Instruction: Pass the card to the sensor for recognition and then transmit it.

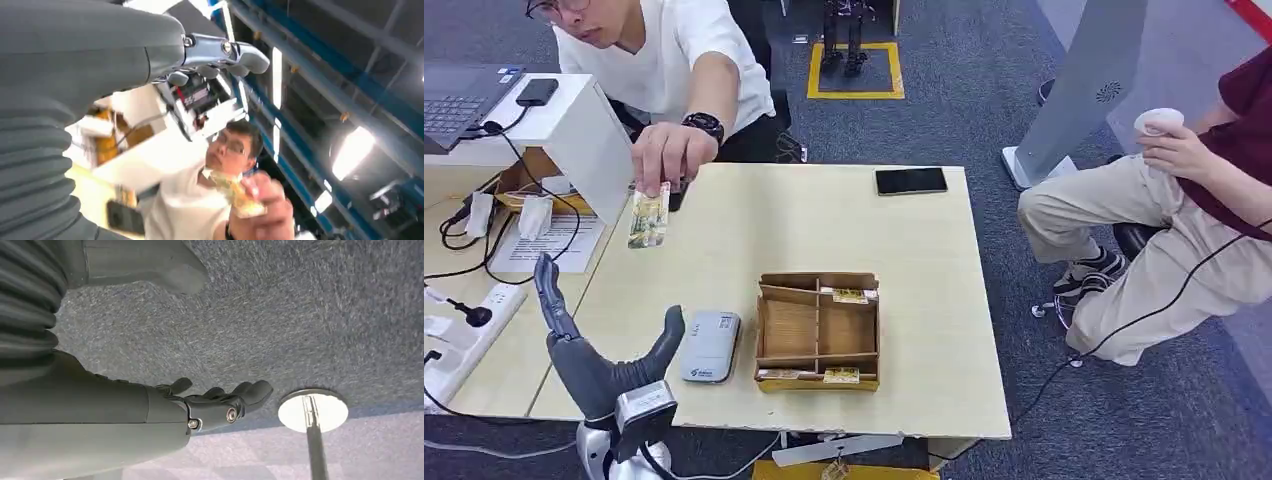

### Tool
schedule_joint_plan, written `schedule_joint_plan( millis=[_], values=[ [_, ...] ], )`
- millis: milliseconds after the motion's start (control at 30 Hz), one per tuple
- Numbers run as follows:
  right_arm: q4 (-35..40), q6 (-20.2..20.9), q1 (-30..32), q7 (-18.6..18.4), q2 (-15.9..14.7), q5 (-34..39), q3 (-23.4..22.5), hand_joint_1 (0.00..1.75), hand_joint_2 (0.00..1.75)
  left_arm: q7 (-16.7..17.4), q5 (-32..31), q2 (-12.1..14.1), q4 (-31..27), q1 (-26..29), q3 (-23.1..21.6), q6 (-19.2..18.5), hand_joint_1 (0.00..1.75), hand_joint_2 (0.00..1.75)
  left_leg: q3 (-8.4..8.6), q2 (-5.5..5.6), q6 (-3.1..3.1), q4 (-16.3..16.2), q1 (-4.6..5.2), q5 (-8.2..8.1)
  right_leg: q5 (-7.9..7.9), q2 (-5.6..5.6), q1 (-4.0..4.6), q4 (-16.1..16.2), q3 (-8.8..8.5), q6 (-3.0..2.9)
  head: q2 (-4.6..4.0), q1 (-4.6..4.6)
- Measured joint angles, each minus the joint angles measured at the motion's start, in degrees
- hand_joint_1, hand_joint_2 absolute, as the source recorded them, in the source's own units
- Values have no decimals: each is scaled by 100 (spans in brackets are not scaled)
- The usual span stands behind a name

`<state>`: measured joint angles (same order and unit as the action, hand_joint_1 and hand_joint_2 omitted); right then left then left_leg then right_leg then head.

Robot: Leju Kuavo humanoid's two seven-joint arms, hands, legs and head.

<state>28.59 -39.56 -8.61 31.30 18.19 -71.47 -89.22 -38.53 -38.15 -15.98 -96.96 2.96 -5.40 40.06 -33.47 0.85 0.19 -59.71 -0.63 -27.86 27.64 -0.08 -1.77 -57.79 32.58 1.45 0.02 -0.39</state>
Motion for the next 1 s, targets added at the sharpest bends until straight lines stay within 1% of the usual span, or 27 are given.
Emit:
schedule_joint_plan(
  millis=[100, 200, 400, 533, 667, 733, 767, 867, 900, 933, 1000],
  values=[
    [-37, 0, -1, 48, -11, -122, -2, 0, 175, -29, -692, -24, 112, -143, 323, 0, 0, 175, 0, -1, 0, 0, 0, 0, 0, 2, 0, 0, 0, 0, 0, 0],
    [-63, 0, -7, 48, -22, -195, -2, 0, 175, 103, -1541, -26, 177, -362, 679, 0, 0, 175, -1, -1, 0, 0, 0, 0, 0, 1, -1, 0, 0, 0, 0, 0],
    [-77, 0, -30, 37, -22, -376, -2, 0, 175, 457, -2926, -37, 206, -754, 1360, 7, 0, 175, -1, -1, 0, 0, 0, 0, 0, 2, 0, 0, 0, 0, 0, -2],
    [-90, 0, -38, 0, -22, -470, -2, 0, 175, 583, -3397, -57, 204, -984, 1709, 11, 0, 175, -1, -1, 0, 0, 0, 1, 0, 1, 0, -1, -1, 0, 0, 0],
    [-101, 0, -44, -17, -22, -518, -2, 0, 175, 704, -3599, -72, 204, -1124, 1911, 11, 0, 175, -2, -1, 0, 0, 0, 1, 0, 1, 0, -1, -1, 0, 0, 0],
    [-103, 0, -56, -39, -22, -531, -2, 0, 175, 765, -3625, -92, 206, -1204, 2007, 11, 0, 175, -2, -1, 0, 0, 0, 0, 0, 1, 0, -1, 0, 0, 0, 0],
    [-105, 0, -62, -44, -22, -529, -2, 0, 175, 804, -3621, -105, 208, -1253, 2062, 11, 5, 175, -2, -1, 0, 0, 0, 0, 0, 1, 0, 0, 0, 0, 0, 0],
    [-107, 0, -66, -50, -22, -494, -2, 0, 175, 852, -3557, -112, 221, -1284, 2123, 11, 5, 175, -2, -1, 0, 0, 1, 0, 0, 1, -1, 0, 1, 0, 0, 0],
    [-107, 0, -66, -50, -22, -472, -2, 0, 175, 852, -3471, -109, 230, -1285, 2125, 11, 164, 175, -2, -1, 0, -1, 1, 0, 0, 1, -1, 0, 1, 0, -2, 0],
    [-107, 0, -67, -48, -22, -461, -2, 0, 175, 848, -3424, -112, 230, -1285, 2125, 11, 175, 175, -2, -1, 0, -1, 1, 0, 0, 1, -1, 0, 1, 0, 0, 0],
    [-107, 0, -65, -48, -22, -444, -2, 0, 175, 806, -3328, -109, 230, -1285, 2125, 11, 175, 175, -2, -1, 0, -1, 1, 0, 0, 2, -1, 0, 1, 0, 0, 0]
  ],
)
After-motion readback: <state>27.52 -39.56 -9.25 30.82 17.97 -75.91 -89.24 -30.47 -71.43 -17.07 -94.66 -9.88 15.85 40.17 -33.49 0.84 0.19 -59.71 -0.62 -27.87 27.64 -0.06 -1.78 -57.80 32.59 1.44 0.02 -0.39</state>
